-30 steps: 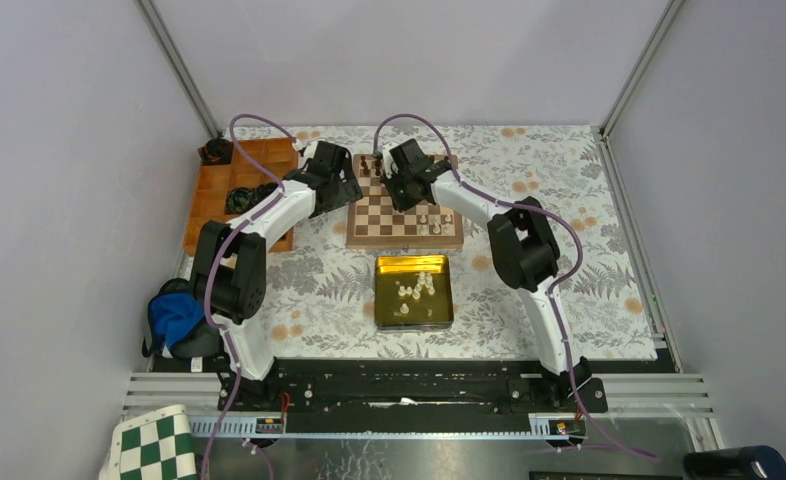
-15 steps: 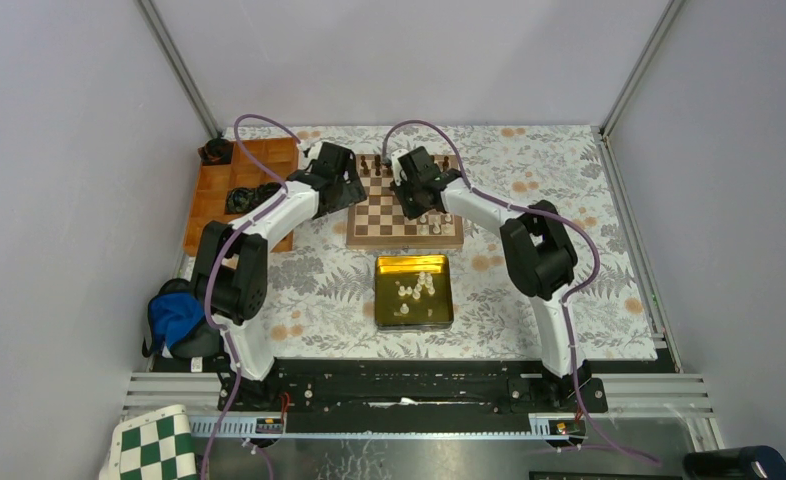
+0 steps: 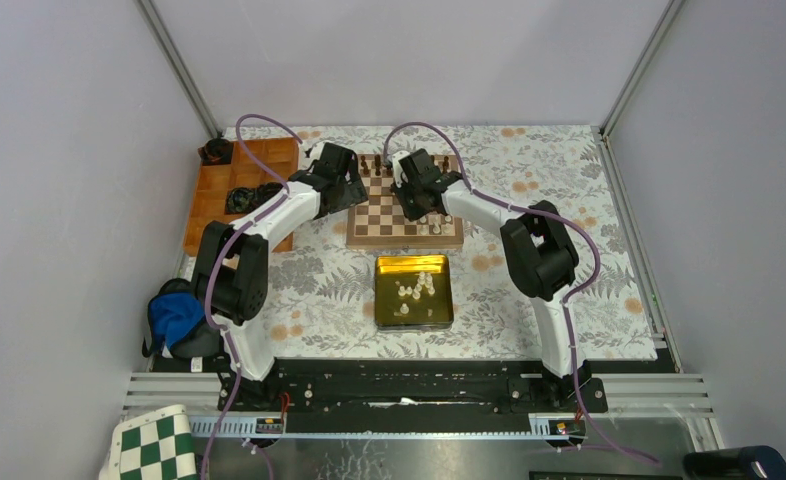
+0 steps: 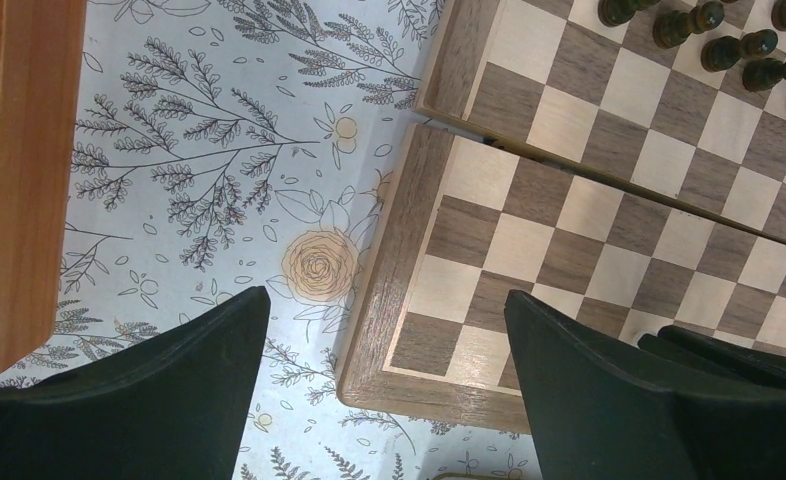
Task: Set up the chess pieces on the board
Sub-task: Place the chess piece on the chessboard.
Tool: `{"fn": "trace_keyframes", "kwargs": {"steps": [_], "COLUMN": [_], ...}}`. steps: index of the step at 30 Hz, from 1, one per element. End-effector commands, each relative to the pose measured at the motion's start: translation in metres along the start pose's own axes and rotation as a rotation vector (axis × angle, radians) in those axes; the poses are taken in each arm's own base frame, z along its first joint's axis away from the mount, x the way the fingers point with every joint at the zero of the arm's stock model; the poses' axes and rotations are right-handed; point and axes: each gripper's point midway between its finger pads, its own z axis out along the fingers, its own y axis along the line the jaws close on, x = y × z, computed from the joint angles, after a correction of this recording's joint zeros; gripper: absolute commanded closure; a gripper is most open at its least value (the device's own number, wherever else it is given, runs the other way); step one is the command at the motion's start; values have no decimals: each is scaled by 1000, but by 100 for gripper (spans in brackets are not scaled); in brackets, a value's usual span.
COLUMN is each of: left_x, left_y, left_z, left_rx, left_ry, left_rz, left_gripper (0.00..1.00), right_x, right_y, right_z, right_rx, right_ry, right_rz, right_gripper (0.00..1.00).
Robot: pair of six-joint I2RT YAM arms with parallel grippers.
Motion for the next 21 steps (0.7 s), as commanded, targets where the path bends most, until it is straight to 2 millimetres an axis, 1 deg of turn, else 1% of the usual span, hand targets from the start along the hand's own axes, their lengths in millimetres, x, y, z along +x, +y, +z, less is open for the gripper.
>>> {"fn": "trace_keyframes", "kwargs": {"steps": [1,7,9,11,15,18,21], "left_x": [-17,-14,-13,-13,-12,-12,-12], "left_y": [-7,-6,-6,-5,-5,-5,-4], "left_z": [-12,-12,-12,-13,-13,-13,-13], "left_rx": [13,11,9,9,7,8,8], "left_ry": [-54,-49,-51,-50,-50,-49,-48], "left_rz": [-14,-11,-11,-10,-8,-8,-9], "left_gripper": [5,5,5,5,5,5,5], "right_x": [-25,-19,-18,-17,-18,-20,-24], "right_y": [2,2,2,2,2,2,2], "right_z": [-21,-20,-19,-19,-20,-22,-25], "right_rx": [8,8,7,8,8,8,9], "right_ry": [-82,-74,-72,-71,-74,-81,-88], "right_rz": [3,9,11,13,16,16,17], "right_gripper": [97,96,95,90,77,72,69]}}
